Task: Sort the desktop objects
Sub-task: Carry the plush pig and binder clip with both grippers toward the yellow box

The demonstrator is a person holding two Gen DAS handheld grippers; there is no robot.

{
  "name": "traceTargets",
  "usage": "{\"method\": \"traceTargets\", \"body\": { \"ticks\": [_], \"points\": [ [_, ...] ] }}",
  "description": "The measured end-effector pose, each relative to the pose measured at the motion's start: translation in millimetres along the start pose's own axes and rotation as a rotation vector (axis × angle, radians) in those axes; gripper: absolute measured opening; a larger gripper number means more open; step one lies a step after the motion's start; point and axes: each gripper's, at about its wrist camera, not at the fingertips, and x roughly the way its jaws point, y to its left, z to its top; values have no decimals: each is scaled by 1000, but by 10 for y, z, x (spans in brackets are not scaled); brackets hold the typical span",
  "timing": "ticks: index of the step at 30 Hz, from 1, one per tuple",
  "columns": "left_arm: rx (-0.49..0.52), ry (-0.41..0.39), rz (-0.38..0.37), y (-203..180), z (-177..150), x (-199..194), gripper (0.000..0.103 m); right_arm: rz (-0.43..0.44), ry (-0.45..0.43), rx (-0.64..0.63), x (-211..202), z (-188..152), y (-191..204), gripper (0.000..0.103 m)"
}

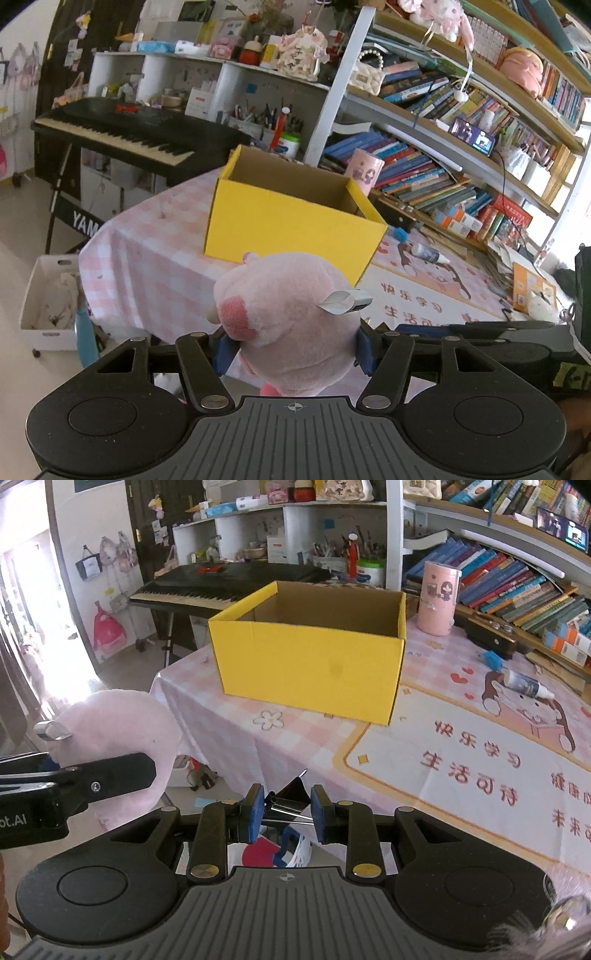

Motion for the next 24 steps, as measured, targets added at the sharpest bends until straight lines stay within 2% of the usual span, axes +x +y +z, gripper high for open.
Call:
{"method": "traceTargets", "body": {
  "ticks": [6, 19, 24],
  "points": [
    [41, -37, 25, 12, 214, 138, 62, 19, -39, -12, 153, 260, -56, 25],
    [118, -196, 49, -124, 1048, 663, 62, 54, -203, -3, 444, 1325, -456, 25],
    [144, -220, 67, -197, 1250, 949, 62, 61, -240, -17, 621, 1647, -634, 25]
  ]
}}
